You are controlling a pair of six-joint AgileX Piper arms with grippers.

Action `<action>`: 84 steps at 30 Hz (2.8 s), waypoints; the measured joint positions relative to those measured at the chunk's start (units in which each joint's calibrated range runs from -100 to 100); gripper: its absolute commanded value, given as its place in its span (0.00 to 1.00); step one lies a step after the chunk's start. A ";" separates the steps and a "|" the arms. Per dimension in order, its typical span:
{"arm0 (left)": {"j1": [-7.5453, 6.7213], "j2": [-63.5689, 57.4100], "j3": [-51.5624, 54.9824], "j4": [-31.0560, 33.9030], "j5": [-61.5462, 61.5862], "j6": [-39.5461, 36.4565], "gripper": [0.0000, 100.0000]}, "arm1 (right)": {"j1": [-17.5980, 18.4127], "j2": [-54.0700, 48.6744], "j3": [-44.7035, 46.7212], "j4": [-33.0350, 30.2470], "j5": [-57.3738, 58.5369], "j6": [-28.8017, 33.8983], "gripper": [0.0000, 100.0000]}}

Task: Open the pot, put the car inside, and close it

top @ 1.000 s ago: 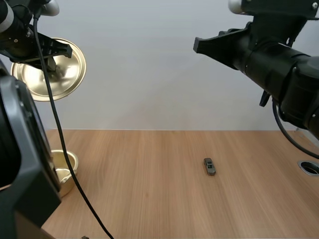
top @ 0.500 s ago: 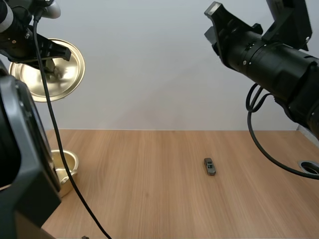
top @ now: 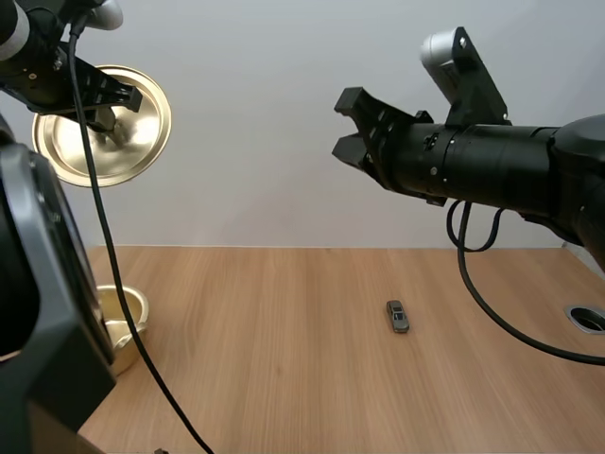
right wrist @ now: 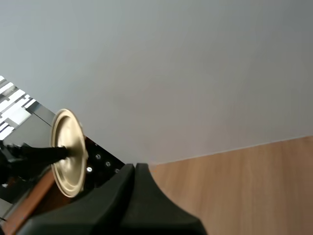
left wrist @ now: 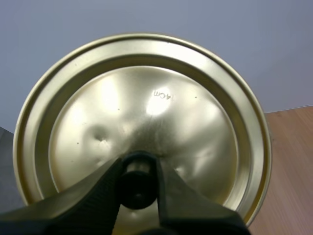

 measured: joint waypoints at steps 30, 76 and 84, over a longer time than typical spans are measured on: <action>0.00 0.00 0.00 -4.11 0.00 3.34 0.00 | 0.00 31.65 0.00 -50.59 -24.46 1.94 0.85; 0.00 -8.32 -0.16 -10.33 -5.94 1.05 0.00 | 1.40 55.30 -2.82 -33.85 -36.51 -20.64 0.00; 0.00 -11.28 -0.16 -11.54 -6.15 -1.69 0.00 | 3.05 52.41 -9.42 -28.63 -23.85 -23.72 0.00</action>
